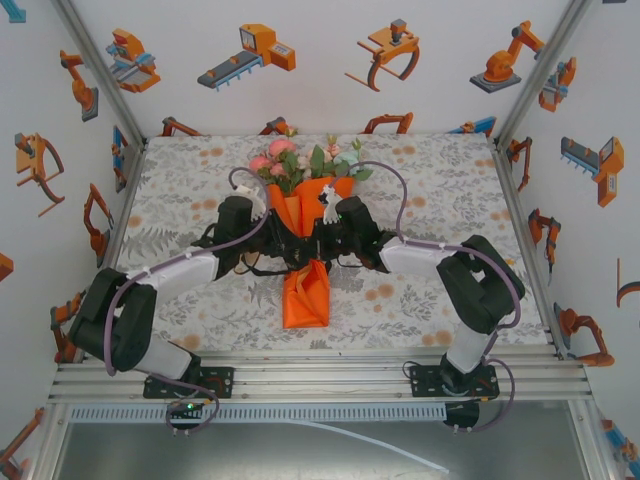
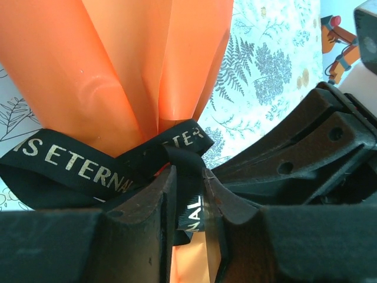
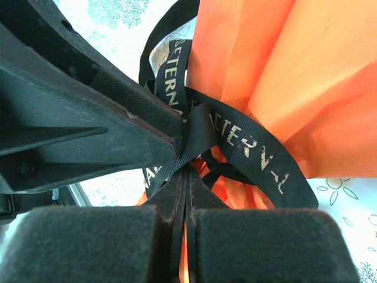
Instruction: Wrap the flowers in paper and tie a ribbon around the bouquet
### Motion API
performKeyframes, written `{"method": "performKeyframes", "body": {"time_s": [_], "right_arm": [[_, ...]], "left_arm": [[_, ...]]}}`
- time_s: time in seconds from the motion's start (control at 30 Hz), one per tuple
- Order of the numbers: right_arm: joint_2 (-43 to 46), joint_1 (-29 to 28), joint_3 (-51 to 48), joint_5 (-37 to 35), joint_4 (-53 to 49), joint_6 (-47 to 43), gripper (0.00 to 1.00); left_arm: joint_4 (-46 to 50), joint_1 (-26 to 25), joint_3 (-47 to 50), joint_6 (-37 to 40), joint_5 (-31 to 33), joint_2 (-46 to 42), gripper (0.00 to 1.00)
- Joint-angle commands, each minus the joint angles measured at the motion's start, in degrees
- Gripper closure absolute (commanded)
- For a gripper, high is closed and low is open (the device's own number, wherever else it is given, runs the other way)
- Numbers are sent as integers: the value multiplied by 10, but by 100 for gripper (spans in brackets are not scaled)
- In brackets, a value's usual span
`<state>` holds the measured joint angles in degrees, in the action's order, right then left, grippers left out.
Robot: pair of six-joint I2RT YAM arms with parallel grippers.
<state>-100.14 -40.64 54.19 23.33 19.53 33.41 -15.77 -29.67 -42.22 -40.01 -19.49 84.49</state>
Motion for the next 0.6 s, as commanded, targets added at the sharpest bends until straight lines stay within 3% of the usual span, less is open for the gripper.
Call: {"method": "performKeyframes", "body": {"time_s": [0.0,0.17,0.4,0.57], "right_arm": [[10,-2,14,4,2,-9,100],[13,-2,8,-1,-1,-11,100],[30,1,-11,-33,-6,-11,90],[49,12,-40,-100,-9,0,85]], "left_arm": [[5,-3,-11,8,-3,14,79],[-1,-3,-6,6,1,6,100],[20,4,7,16,36,-19,100],[31,13,22,21,58,-28,100]]}}
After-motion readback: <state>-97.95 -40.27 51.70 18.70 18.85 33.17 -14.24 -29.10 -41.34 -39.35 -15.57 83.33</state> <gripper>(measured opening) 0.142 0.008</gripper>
